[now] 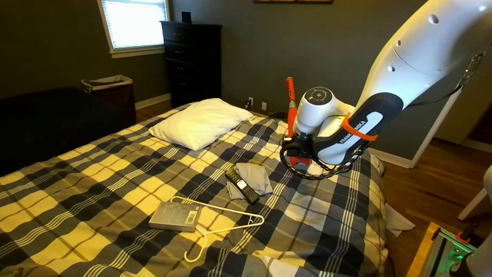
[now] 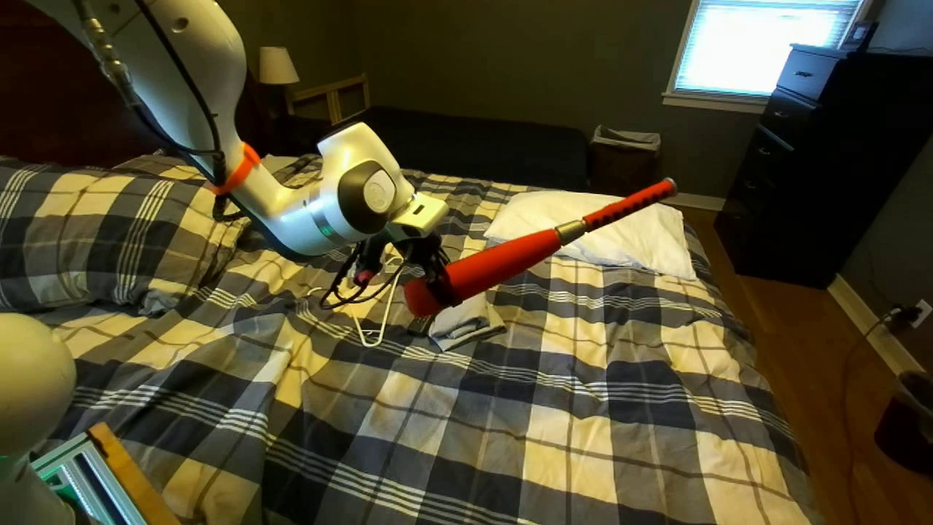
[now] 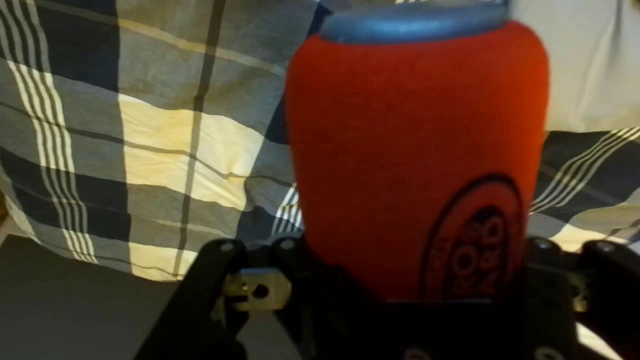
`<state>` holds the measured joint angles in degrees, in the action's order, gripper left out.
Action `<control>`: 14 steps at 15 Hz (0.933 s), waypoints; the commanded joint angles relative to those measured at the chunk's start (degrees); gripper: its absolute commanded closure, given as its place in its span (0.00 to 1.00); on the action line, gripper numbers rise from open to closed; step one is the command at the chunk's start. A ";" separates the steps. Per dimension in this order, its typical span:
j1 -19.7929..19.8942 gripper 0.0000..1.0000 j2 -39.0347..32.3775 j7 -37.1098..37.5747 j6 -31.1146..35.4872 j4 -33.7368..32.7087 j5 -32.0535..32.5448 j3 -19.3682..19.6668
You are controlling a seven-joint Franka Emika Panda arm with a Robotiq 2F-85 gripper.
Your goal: Pick up the orange bat and put it on the left side of the bed
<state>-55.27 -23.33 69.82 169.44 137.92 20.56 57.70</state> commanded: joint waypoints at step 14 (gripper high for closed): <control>63.25 0.66 6.41 -1.10 15.09 12.76 -19.89 -56.72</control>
<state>-2.25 -18.54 64.65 184.40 149.94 -1.97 12.18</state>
